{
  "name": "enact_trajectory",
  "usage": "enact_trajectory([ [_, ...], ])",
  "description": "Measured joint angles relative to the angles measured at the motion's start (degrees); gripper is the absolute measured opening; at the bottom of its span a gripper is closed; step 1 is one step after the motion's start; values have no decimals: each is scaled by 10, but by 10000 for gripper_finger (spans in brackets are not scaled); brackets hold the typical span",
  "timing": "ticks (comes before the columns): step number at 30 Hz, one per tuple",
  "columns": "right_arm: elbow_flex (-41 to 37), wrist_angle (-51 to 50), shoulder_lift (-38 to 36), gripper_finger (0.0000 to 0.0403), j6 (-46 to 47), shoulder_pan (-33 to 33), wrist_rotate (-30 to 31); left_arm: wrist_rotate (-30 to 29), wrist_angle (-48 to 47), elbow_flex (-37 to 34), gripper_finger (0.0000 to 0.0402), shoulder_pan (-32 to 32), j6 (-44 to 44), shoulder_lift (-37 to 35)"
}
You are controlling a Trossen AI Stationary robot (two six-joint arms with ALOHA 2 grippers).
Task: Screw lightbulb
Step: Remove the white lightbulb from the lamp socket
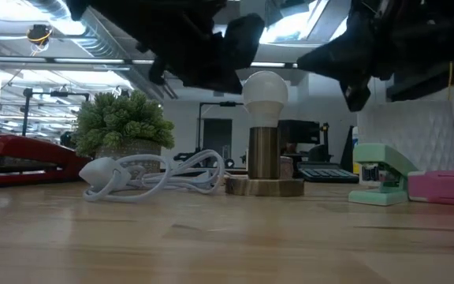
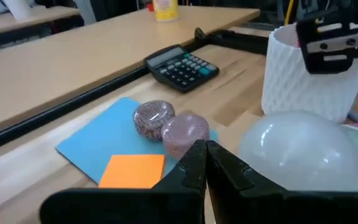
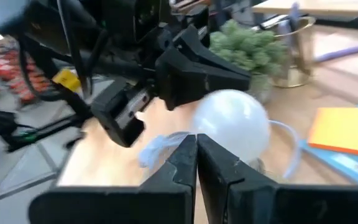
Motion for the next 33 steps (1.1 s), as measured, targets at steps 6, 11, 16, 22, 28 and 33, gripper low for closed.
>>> enact_trajectory([
  [6,0,4,28,17,-19,5,47,15,1,0,1,7,0,0],
  [11,7,3,52,17,-21,-2,49,42,2,0,1,1,-11,0],
  [16,36,3,73,17,-45,-2,46,41,0,0,1,-6,-10,0],
  [22,68,-6,99,17,-79,0,49,67,-1,-1,1,-9,-12,0],
  [28,72,-20,100,17,-67,1,75,60,-8,-1,1,-26,-13,0],
  [33,72,-30,99,17,-49,1,86,50,-22,-1,1,-39,-36,0],
])
